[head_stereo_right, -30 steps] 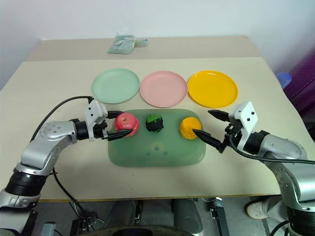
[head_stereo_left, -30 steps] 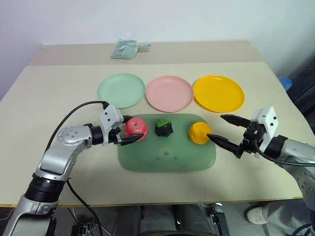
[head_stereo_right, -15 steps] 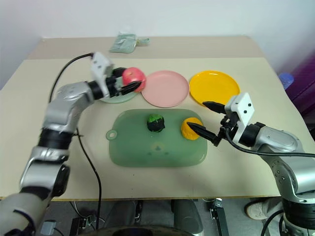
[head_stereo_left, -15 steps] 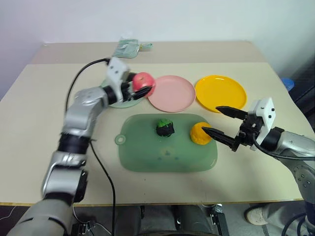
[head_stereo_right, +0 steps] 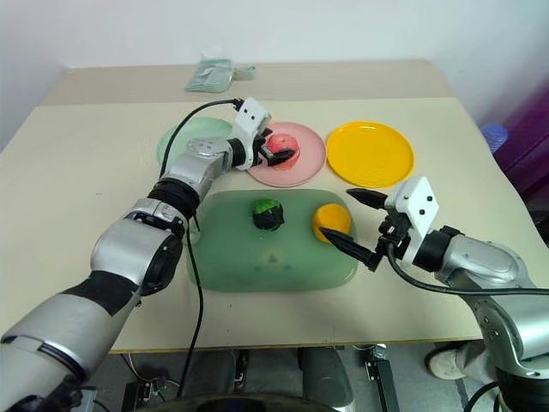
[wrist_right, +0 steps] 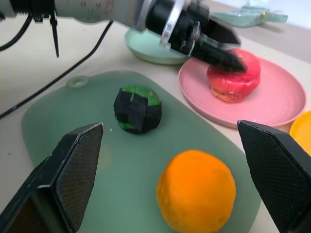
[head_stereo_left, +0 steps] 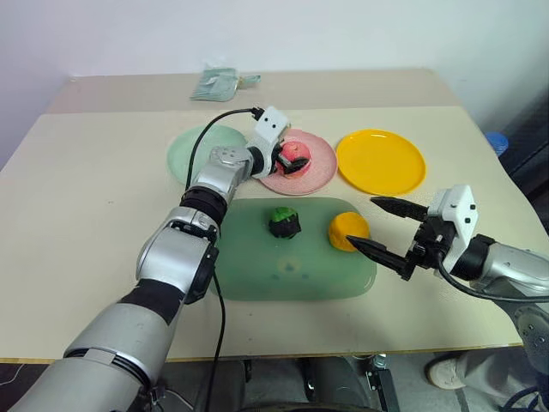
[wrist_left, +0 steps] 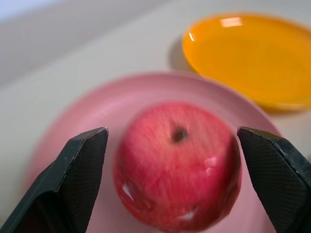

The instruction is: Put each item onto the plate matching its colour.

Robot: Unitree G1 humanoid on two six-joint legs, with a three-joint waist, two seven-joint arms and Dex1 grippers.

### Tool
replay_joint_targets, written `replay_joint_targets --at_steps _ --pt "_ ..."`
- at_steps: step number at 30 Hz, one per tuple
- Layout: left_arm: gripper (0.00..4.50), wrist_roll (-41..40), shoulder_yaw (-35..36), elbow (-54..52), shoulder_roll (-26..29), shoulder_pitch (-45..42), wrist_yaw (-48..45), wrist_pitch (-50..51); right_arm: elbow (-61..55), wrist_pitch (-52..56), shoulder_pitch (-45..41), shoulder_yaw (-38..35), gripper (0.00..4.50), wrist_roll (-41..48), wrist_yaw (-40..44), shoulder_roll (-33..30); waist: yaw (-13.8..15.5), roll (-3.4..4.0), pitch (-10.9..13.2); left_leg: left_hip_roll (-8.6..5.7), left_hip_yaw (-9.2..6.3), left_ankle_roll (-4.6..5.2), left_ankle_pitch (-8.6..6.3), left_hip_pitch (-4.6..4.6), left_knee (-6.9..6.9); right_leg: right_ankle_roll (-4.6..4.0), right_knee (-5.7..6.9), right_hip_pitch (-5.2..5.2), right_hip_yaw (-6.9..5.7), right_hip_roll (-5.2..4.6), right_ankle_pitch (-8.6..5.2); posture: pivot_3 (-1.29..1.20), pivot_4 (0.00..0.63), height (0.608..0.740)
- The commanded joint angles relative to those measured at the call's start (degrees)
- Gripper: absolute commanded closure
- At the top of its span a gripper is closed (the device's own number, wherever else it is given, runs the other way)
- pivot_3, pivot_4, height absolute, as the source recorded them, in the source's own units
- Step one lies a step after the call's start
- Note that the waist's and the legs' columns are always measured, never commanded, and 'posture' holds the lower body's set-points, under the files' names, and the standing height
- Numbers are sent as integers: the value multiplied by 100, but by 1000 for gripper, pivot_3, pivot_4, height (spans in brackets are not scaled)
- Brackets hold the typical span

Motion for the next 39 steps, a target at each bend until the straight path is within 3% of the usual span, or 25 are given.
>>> replay_joint_targets --at_steps 1,4,9,13,21,26,29,33,39 --pt "46 -620 482 -1248 354 281 -751 34 -224 -95 44 -185 0 59 -28 -19 -16 1 -1 0 0 0 0 0 -1 0 0 0 0 0 0 0 150 740" --pt "46 -1134 622 -2741 646 1022 -1441 688 -247 -86 79 -160 0 53 10 -72 -24 5 -3 7 1 -4 2 2 -5 0 2 -2 4 1 0 0 150 740" --pt "46 -1465 242 -5619 1621 2871 -2245 1646 -125 -197 204 -16 0 -156 227 -221 -15 8 -4 15 -5 -7 4 9 -2 -1 6 0 14 0 0 0 150 740" --pt "46 -1730 -26 -7000 1935 3745 -2375 2358 70 -283 131 83 0 -248 305 -195 69 6 -3 23 -6 -9 5 9 6 -1 8 13 7 -6 0 0 150 740" --pt "46 -1195 -795 -7283 1753 4046 -1996 2328 266 -425 85 234 0 -381 364 -126 123 5 -4 8 -4 -5 3 15 15 2 0 27 0 0 1 0 150 740" --pt "46 -510 -1263 -6727 1765 3907 -1751 2141 232 -455 135 181 0 -411 318 -61 100 6 -4 9 -3 -5 3 16 15 2 0 26 0 3 1 0 150 740" --pt "820 -514 -1253 -6638 1698 3950 -1740 2036 181 -479 218 140 0 -434 277 -30 100 6 -4 10 -3 -4 3 15 14 2 0 26 0 4 1 0 150 740" --pt "2800 -838 -874 -6739 1559 4033 -1638 1986 172 -528 317 77 0 -449 265 -18 104 6 -4 9 -2 -3 2 14 15 2 0 25 1 1 1 0 150 740" --pt "2800 -1535 246 -6754 1430 3963 -1110 2289 258 -607 308 97 0 -488 269 -12 73 7 -5 14 -3 -3 2 15 14 2 1 23 1 2 1 0 150 740"
